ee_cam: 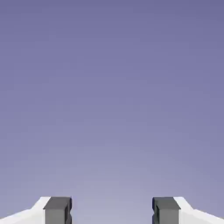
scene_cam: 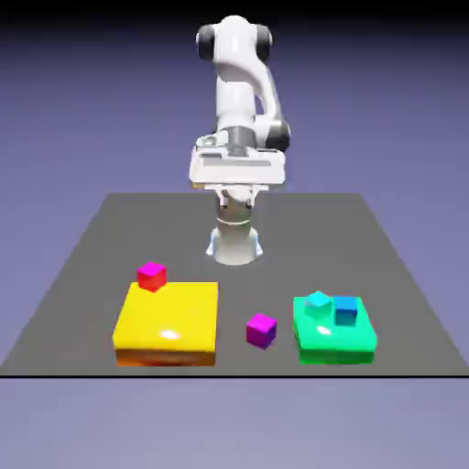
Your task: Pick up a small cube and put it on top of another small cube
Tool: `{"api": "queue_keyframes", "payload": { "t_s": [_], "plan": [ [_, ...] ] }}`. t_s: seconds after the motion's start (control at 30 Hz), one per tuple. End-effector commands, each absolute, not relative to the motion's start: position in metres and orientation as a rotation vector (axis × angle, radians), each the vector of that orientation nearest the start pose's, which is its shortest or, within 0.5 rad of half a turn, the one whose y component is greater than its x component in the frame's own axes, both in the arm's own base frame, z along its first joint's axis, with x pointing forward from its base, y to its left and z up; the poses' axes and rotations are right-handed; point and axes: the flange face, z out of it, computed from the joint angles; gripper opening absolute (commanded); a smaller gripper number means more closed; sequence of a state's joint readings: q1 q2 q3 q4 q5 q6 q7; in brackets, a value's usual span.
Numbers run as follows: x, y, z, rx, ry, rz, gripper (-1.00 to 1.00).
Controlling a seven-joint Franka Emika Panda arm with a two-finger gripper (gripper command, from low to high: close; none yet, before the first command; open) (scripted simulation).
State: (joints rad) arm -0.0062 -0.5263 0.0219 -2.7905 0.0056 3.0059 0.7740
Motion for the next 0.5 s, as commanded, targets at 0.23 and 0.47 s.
{"api": "queue_keyframes", "payload": {
  "t_s": [0.23,0.47],
  "plan": [
    [0.442,0.014,0.356,-2.582,1.390,-0.494,0.00],
    [0.460,0.027,0.269,-2.547,1.719,-0.029,0.00]
  ]
}}
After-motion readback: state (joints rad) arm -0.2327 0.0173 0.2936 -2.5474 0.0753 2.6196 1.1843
